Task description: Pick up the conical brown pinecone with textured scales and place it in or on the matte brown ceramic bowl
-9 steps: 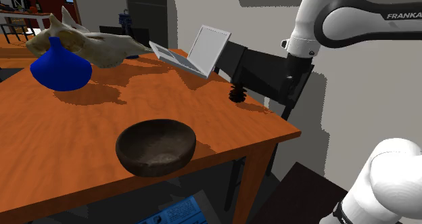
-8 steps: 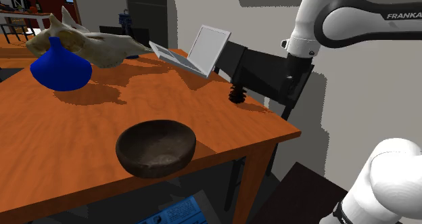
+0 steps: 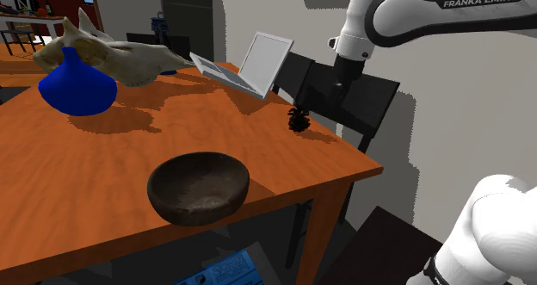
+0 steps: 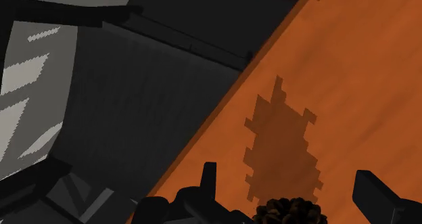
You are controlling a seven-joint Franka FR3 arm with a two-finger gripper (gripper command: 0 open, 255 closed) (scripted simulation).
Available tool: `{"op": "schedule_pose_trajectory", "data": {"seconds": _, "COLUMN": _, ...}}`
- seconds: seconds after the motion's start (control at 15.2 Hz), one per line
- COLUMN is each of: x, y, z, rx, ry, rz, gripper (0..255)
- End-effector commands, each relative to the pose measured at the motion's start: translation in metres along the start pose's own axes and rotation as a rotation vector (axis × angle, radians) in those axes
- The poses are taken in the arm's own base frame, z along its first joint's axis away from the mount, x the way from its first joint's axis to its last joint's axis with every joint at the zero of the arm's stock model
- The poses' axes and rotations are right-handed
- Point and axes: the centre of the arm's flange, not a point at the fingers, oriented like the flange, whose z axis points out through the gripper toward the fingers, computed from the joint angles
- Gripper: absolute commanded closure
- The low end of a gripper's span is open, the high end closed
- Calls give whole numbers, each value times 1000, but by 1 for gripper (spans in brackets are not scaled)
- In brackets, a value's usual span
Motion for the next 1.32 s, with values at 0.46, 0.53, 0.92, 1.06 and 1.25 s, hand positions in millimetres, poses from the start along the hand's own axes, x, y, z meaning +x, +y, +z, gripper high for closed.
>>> {"op": "schedule_pose_trajectory", "data": {"seconds": 0.46, "x": 62, "y": -12, "z": 1, "rx": 16, "ry": 64, "rz": -117, "gripper": 0}}
{"op": "schedule_pose_trajectory", "data": {"seconds": 0.53, "x": 62, "y": -12, "z": 6, "rx": 16, "ry": 64, "rz": -117, "gripper": 0}}
{"op": "schedule_pose_trajectory", "data": {"seconds": 0.92, "x": 63, "y": -13, "z": 25, "rx": 16, "ry": 64, "rz": -117, "gripper": 0}}
{"op": "schedule_pose_trajectory", "data": {"seconds": 1.06, "x": 63, "y": -13, "z": 25, "rx": 16, "ry": 64, "rz": -117, "gripper": 0}}
{"op": "schedule_pose_trajectory", "data": {"seconds": 1.25, "x": 64, "y": -13, "z": 25, "rx": 16, "ry": 64, "rz": -117, "gripper": 0}}
